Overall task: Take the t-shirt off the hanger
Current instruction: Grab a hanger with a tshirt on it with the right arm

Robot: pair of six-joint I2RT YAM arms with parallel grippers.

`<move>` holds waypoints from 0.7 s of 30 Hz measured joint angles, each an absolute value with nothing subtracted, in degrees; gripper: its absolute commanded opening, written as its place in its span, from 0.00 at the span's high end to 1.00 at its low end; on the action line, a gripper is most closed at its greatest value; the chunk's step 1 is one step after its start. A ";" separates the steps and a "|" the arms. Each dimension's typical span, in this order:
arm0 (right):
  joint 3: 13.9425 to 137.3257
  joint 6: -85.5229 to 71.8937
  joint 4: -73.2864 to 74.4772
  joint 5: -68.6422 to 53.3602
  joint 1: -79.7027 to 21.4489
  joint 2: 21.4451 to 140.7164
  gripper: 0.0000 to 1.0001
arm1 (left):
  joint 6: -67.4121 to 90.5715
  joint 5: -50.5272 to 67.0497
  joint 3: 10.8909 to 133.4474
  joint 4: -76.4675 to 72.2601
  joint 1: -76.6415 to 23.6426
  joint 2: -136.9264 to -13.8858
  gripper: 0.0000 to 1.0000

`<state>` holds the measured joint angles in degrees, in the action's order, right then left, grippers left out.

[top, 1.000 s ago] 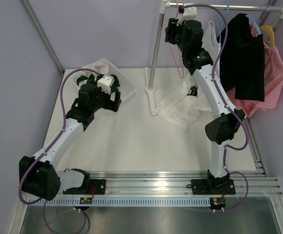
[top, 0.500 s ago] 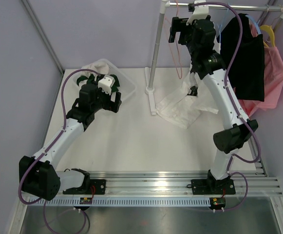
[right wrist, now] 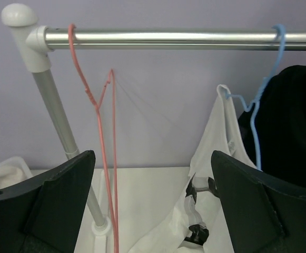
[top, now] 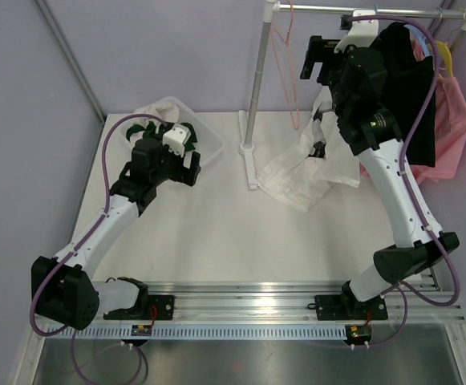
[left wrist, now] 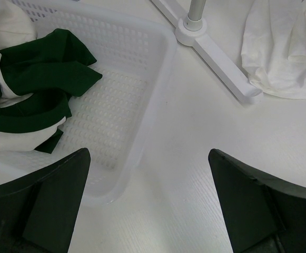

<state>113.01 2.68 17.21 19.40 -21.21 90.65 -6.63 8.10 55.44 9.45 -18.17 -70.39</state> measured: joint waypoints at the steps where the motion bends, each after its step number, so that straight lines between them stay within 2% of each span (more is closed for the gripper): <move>1: 111.70 2.70 16.21 20.67 -21.21 89.67 0.01 | -6.63 8.10 55.44 9.47 -18.20 -70.39 0.01; 9: 106.80 5.08 12.34 25.96 -21.21 85.23 0.00 | -7.07 8.10 55.44 9.82 -18.35 -70.63 0.01; 18: 96.79 11.99 -1.06 27.38 -20.88 80.95 0.01 | -7.27 8.12 55.44 9.87 -18.44 -70.63 0.01; 21: 99.35 12.80 1.83 26.92 -19.33 82.50 0.00 | -7.29 8.10 55.44 9.87 -18.44 -70.63 0.01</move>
